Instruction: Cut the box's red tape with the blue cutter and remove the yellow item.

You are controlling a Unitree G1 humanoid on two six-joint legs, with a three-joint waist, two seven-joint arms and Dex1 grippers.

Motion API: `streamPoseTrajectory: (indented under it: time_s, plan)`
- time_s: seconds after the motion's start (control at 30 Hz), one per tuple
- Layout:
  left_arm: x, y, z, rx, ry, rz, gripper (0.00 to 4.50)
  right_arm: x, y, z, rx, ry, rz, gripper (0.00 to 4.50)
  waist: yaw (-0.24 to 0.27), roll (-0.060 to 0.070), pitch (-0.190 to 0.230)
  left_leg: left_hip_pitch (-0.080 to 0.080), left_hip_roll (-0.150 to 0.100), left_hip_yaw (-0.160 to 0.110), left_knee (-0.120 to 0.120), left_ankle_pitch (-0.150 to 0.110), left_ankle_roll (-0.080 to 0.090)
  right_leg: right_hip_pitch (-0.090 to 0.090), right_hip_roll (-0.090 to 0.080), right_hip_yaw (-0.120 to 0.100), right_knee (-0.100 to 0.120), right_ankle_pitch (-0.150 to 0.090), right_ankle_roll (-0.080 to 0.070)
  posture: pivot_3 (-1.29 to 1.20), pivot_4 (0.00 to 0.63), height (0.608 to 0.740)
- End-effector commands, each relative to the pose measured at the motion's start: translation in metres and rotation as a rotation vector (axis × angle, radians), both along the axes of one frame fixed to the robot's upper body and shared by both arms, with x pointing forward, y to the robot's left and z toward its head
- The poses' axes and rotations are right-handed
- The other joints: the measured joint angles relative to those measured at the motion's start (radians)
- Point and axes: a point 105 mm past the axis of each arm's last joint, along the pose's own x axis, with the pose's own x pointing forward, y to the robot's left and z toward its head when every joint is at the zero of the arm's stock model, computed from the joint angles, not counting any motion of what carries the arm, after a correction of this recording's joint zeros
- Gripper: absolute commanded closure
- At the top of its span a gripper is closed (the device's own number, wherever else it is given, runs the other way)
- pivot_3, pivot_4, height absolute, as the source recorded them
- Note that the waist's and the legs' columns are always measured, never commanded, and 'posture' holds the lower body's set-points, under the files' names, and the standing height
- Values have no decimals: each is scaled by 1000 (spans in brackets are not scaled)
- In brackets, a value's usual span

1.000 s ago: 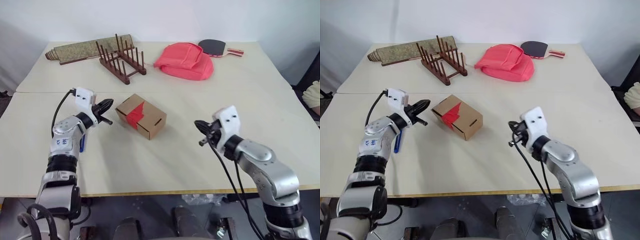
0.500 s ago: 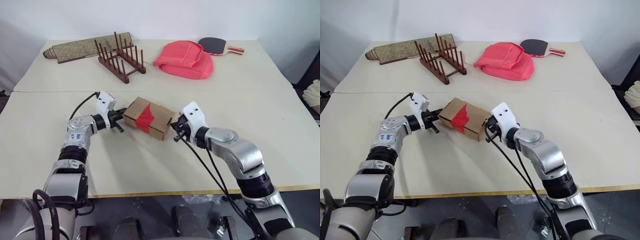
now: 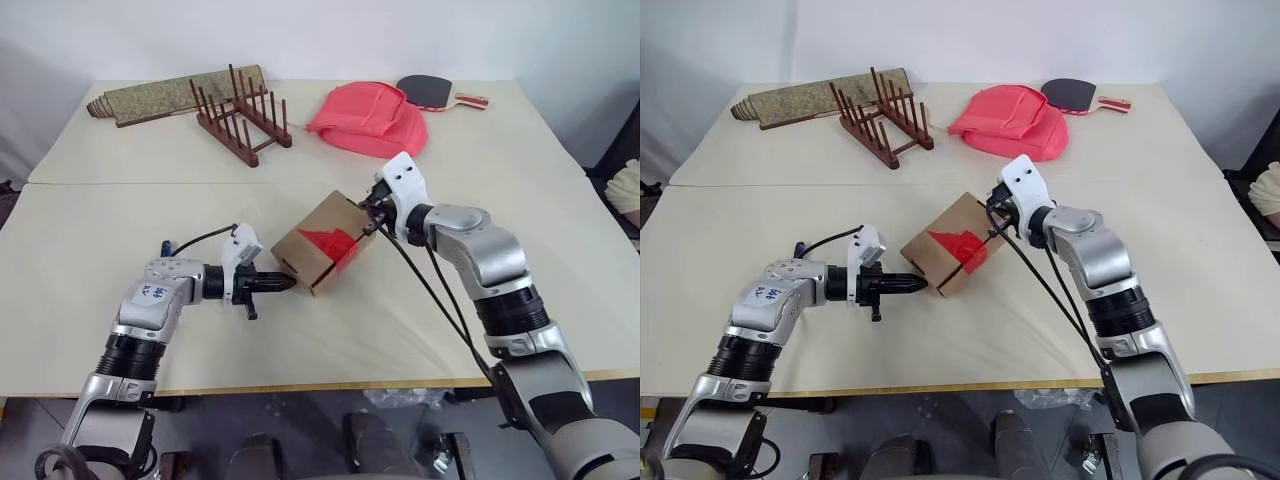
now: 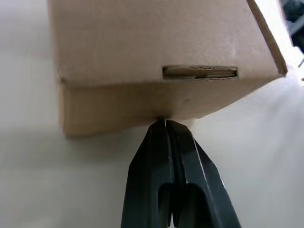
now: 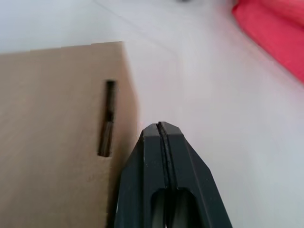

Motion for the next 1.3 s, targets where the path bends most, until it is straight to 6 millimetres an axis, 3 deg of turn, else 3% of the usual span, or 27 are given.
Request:
streamPoseTrajectory:
  time_s: [0.03, 0.17, 0.27, 0.4, 0.57, 0.8, 0.97, 1.17, 1.3]
  plan:
    - [6, 28, 30, -19, -91, 116, 4465, 6, -36, 39, 37, -153, -153, 4500, -5, 0, 0, 0, 0, 0, 0, 0, 0, 0, 0, 0, 0, 0, 0, 0, 150, 740]
    - [18, 53, 43, -92, -147, 260, 4465, -8, -65, 48, -2, -218, -251, 4500, -6, 0, 0, -1, -2, -1, -1, 0, 0, 0, -4, -3, 0, 0, 0, 0, 150, 740]
    - [40, 59, 44, -134, -203, 358, 4465, -36, -65, 24, -58, -71, -213, 4500, -2, 0, 0, -1, -3, -2, -2, 0, 0, 0, -7, -6, -1, 0, 0, 0, 150, 740]
    - [61, 28, 31, -128, -230, 278, 4465, -76, -43, -8, -135, 86, -77, 4500, 25, 0, 0, -2, -6, -5, -1, 0, 2, 0, -10, -18, -6, 0, 0, 0, 150, 740]
    - [67, -4, 30, -141, -233, 141, 4465, -84, -26, -23, -113, 158, -38, 4500, 31, 0, 0, -9, -15, -4, 2, 3, 6, -1, -12, -25, -6, 1, 1, 0, 150, 740]
    - [31, -35, 16, -86, -115, -180, 4465, -71, -3, -16, -88, 156, 33, 4500, 32, 0, 0, -10, -15, -5, 4, 3, 7, -1, -12, -27, -4, 1, 1, 0, 150, 740]
    - [-14, -50, 10, -44, -14, -353, 4465, -76, 5, -14, -142, 180, 149, 4500, 27, 1, 0, -10, -13, -9, 4, 3, 7, -1, -15, -28, -2, 1, 1, 0, 150, 740]
    - [-44, -68, 4, -37, 47, -397, 4465, -76, -10, -12, -212, 178, 171, 4500, 41, 1, 0, -11, -15, -12, 5, 2, 8, 0, -21, -30, -3, 2, 2, 0, 150, 740]
    - [-37, -61, 6, -44, 22, -276, 4465, -63, -37, -4, -232, 122, 66, 4500, 47, 1, 0, -11, -16, -11, 5, 2, 10, 1, -20, -29, -9, 2, 2, 0, 150, 740]
